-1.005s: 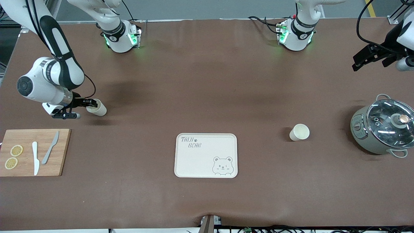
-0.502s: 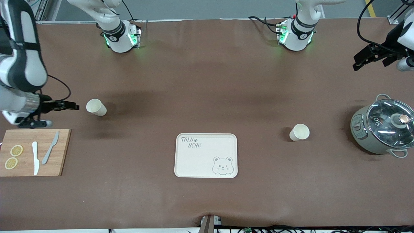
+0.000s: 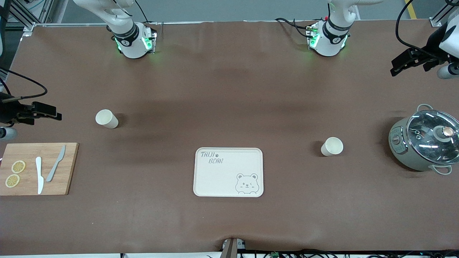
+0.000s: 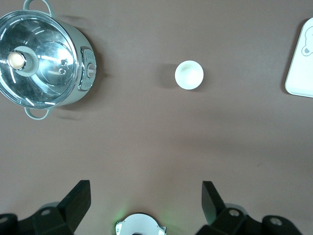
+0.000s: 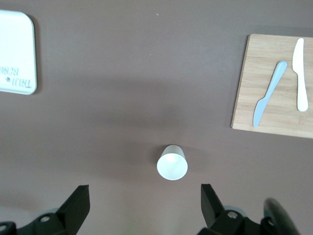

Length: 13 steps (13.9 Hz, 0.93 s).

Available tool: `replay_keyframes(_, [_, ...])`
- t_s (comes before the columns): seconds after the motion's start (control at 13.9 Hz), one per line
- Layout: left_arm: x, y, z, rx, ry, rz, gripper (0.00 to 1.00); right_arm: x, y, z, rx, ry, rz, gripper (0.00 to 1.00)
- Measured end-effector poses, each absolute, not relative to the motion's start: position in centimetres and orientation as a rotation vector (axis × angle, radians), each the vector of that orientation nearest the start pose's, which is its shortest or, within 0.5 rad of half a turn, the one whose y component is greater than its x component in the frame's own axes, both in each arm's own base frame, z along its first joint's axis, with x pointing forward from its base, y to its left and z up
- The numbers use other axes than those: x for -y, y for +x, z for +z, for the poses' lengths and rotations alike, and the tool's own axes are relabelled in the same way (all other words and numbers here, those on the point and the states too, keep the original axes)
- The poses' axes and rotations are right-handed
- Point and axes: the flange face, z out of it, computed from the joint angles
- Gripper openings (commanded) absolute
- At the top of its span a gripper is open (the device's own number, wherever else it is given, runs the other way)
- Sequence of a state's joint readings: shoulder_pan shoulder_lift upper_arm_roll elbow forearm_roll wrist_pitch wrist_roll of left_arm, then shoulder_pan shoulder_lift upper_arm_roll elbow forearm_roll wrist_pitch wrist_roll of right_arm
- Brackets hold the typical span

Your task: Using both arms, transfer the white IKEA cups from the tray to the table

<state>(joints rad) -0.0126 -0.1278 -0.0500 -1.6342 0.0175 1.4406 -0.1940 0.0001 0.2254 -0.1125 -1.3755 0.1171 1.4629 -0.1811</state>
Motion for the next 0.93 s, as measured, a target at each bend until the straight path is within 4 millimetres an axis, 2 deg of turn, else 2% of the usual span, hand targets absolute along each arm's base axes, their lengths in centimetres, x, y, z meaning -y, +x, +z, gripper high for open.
replay_keyframes(0.14, [3.1,50.1,64.9,0.208,-3.101,0.104,1.0,3.9,58.4,61.5,-0.044,-3.026,0.206,1.0])
replay_keyframes(0.29, [3.1,50.3,64.5,0.208,-3.1,0.113,1.0,3.3,55.2,65.3,-0.094,-3.031,0.199,1.0])
replay_keyframes(0.43, [3.1,50.4,64.4,0.208,-3.1,0.117,1.0,3.0,53.1,67.6,-0.102,-3.072,0.162,1.0])
replay_keyframes(0.57, [3.0,50.4,64.4,0.209,-3.1,0.117,1.0,2.2,52.5,67.2,-0.087,-3.156,0.191,1.0])
replay_keyframes(0.93, [3.1,50.5,64.3,0.208,-3.1,0.116,1.0,1.6,53.7,64.6,-0.079,-3.16,0.152,1.0])
